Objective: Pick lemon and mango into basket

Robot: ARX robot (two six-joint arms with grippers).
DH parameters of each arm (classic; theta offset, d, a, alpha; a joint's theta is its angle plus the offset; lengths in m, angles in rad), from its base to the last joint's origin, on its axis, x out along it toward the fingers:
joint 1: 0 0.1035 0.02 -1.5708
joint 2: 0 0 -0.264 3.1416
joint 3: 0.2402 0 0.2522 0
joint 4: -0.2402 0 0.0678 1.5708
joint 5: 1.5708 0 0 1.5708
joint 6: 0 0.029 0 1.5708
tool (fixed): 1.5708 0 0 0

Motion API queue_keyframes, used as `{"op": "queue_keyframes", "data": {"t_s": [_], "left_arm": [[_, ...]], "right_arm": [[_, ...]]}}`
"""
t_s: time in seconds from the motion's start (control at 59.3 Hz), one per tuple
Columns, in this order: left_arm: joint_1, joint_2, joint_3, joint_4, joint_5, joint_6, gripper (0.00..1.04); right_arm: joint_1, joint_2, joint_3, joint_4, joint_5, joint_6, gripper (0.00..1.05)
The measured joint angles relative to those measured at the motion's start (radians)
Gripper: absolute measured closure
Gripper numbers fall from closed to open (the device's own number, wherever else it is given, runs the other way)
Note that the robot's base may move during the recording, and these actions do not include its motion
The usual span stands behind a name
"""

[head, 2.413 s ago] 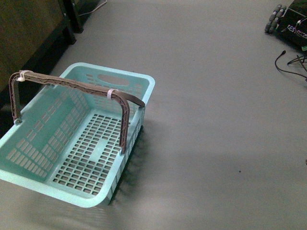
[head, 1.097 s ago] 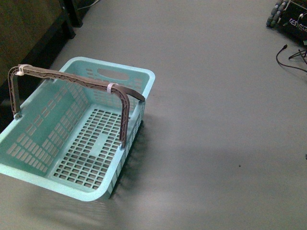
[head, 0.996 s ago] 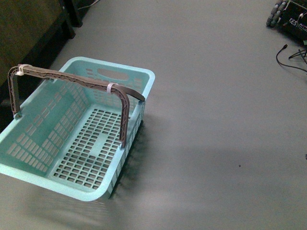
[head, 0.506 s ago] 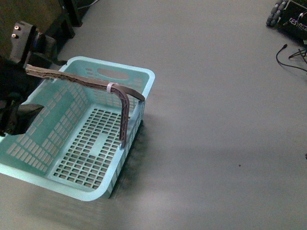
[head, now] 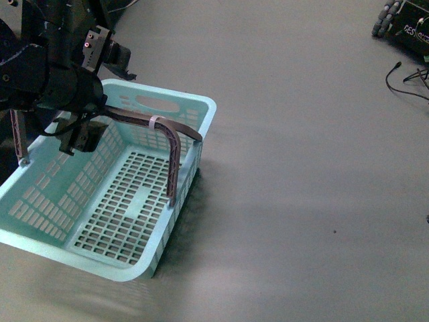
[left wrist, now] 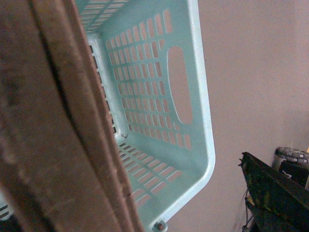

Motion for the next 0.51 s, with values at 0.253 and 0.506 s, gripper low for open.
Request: {"op": "queue_keyframes", "data": {"t_s": [0.253,0.506], "left_arm": [[0.000,0.017,0.014,-0.047,-0.025,0.020,0.70],[0.001,-0.026,-0.051,-0.034,-0.010,-0.024,0.99]], "right_arm": [[0.000,0.000,0.000,0.000,0.000,0.000,0.09],[0.000,0.000,0.000,0.000,0.000,0.000,0.09]]}}
